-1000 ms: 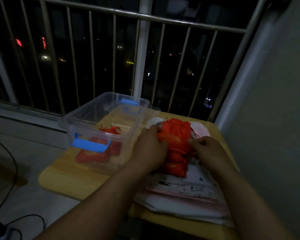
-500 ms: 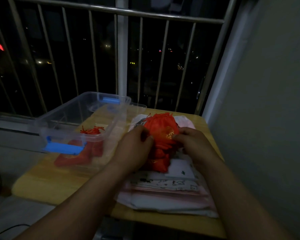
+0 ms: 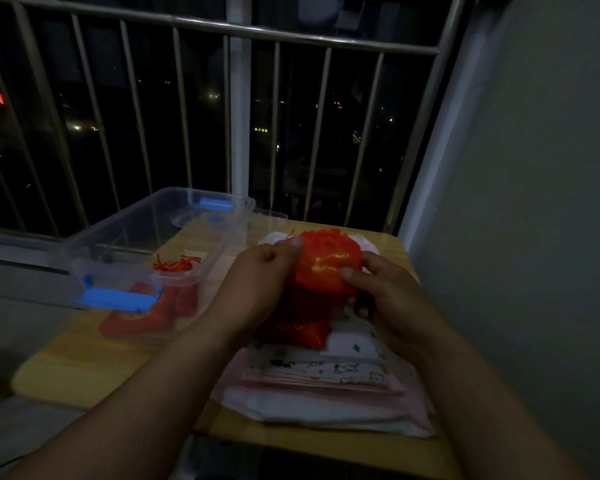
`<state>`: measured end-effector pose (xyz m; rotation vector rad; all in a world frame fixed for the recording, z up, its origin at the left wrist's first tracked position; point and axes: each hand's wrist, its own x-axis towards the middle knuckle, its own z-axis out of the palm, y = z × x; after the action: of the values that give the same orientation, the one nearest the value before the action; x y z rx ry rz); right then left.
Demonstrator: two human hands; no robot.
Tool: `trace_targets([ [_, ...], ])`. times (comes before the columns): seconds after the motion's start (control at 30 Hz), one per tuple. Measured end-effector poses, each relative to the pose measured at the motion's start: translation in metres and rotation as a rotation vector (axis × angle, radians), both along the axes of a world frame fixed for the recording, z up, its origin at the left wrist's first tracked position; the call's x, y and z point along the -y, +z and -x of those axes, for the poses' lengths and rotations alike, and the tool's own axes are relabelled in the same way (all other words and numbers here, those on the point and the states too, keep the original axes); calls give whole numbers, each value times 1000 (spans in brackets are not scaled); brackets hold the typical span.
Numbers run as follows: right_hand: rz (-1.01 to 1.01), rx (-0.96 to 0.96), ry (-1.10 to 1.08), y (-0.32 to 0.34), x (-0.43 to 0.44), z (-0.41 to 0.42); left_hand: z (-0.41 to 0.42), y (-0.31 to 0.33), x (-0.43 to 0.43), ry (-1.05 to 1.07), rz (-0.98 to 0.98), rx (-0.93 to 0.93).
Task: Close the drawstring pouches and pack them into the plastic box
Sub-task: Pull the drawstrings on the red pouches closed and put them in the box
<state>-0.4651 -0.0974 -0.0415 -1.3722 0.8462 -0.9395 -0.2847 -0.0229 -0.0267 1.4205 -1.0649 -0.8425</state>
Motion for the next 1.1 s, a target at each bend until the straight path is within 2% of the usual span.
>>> trace_targets([
  [0.1, 21, -116, 159, -1, -7, 8, 2, 1, 0, -105, -5, -104],
  [0.17, -53, -59, 214, -3, -10, 9, 3, 0, 1, -133, 1, -78],
  [0.27, -100, 51, 90, -2, -10, 7, 8, -2, -1, -199, -24, -40],
  [0.37, -17, -5, -50, -2, -7, 8, 15, -1, -5, -290, -50, -99],
  [0.57, 79, -113, -17, -6, -10, 4, 13, -6, -2, -200, 19, -212],
  [0.87, 58, -4, -98, -8, -15, -1, 17, -12, 0, -154, 42, -256],
  [1.1, -85, 158, -131, -8, -14, -4, 18, -14, -1, -109, 107, -77],
])
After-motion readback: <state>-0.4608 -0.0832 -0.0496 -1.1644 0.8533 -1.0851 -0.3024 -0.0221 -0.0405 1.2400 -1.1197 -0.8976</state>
